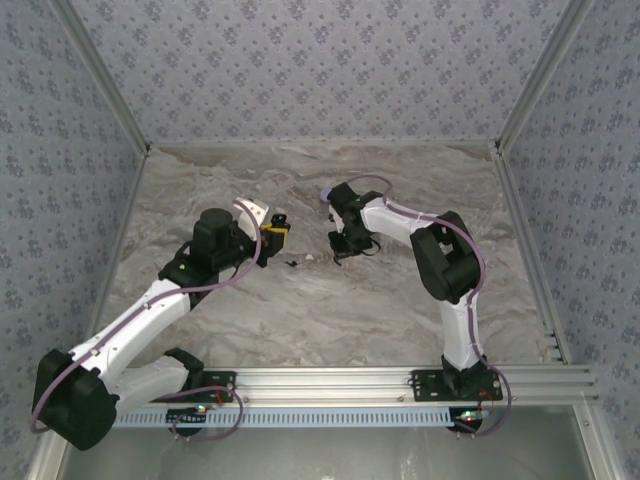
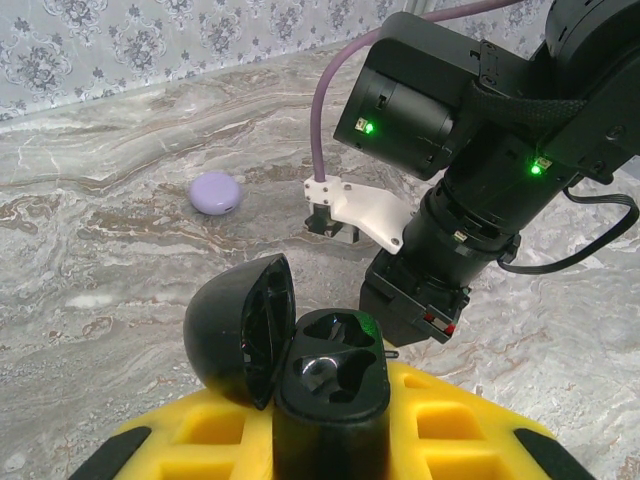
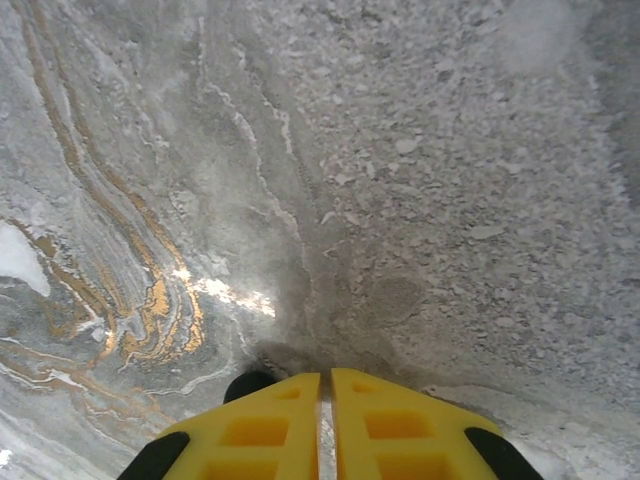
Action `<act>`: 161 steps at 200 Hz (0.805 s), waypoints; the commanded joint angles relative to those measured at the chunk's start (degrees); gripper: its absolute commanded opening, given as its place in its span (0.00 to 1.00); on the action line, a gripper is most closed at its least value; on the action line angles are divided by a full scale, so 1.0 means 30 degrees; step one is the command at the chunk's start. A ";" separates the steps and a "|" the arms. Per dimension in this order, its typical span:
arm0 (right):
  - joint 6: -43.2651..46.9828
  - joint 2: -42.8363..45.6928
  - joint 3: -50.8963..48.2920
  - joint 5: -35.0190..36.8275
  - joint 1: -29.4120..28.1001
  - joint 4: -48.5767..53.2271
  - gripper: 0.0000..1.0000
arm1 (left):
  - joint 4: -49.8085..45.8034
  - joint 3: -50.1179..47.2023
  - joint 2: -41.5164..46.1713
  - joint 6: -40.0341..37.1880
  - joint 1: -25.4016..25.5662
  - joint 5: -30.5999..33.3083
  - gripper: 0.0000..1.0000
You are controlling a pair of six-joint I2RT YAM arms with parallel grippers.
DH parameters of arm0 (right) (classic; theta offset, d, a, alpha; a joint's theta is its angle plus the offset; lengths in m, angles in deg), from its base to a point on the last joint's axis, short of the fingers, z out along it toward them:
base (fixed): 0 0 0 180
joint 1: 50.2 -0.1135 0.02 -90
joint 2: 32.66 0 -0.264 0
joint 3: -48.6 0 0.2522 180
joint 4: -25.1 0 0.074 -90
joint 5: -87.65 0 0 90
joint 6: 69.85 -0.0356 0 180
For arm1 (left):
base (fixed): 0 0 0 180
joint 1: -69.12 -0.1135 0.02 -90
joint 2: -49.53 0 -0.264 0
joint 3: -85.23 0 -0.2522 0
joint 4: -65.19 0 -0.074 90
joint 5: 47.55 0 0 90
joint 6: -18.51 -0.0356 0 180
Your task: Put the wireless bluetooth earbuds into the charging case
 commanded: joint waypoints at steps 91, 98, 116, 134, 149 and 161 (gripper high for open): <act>0.1939 0.1697 0.0679 -0.1395 -0.0245 0.0840 0.28 | 0.0002 0.0814 0.0280 -0.0072 0.0009 0.0043 0.22; 0.2093 0.1523 0.0781 -0.1494 -0.0261 0.0921 0.28 | 0.0001 0.0825 0.0273 -0.0057 -0.0013 0.0073 0.22; 0.2420 0.0996 0.1159 -0.1583 -0.0246 0.1305 0.30 | 0.0003 0.0875 0.0225 -0.0071 -0.0005 0.0040 0.22; 0.2611 0.0473 0.1498 -0.1618 -0.0301 0.1548 0.33 | 0.0003 0.0861 0.0228 -0.0027 0.0035 0.0029 0.22; 0.2668 0.0164 0.1667 -0.1508 -0.0348 0.1649 0.34 | -0.0017 0.0861 0.0214 -0.0028 0.0033 0.0032 0.22; 0.2700 -0.0060 0.1768 -0.1443 -0.0349 0.1728 0.34 | 0.0002 0.0864 0.0214 -0.0026 0.0042 0.0031 0.22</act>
